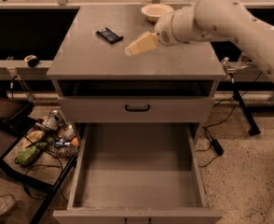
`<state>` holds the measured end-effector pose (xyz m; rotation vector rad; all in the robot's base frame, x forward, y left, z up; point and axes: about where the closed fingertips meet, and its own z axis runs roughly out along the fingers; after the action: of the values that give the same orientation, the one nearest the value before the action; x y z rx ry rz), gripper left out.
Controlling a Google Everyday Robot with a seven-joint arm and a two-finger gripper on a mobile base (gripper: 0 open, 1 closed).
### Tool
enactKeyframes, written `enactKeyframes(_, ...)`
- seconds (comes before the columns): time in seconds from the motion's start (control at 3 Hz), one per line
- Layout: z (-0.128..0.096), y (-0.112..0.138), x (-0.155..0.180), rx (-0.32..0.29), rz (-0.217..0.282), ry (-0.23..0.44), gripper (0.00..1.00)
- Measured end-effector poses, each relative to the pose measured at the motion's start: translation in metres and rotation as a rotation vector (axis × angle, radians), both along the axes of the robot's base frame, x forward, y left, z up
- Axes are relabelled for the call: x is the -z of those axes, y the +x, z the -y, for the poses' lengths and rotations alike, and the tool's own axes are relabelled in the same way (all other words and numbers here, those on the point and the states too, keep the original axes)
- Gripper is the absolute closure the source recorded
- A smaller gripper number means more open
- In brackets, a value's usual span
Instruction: Place rxbar blueberry into middle drawer
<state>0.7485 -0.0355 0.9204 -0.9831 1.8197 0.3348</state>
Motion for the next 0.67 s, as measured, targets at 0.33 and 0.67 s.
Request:
enactKeyframes(0.33,-0.041,0.063,0.031,-0.01,-0.056,0.059,0.0)
enactKeyframes(0.67,-0.068,0.111,0.047,0.03,-0.094,0.119,0.0)
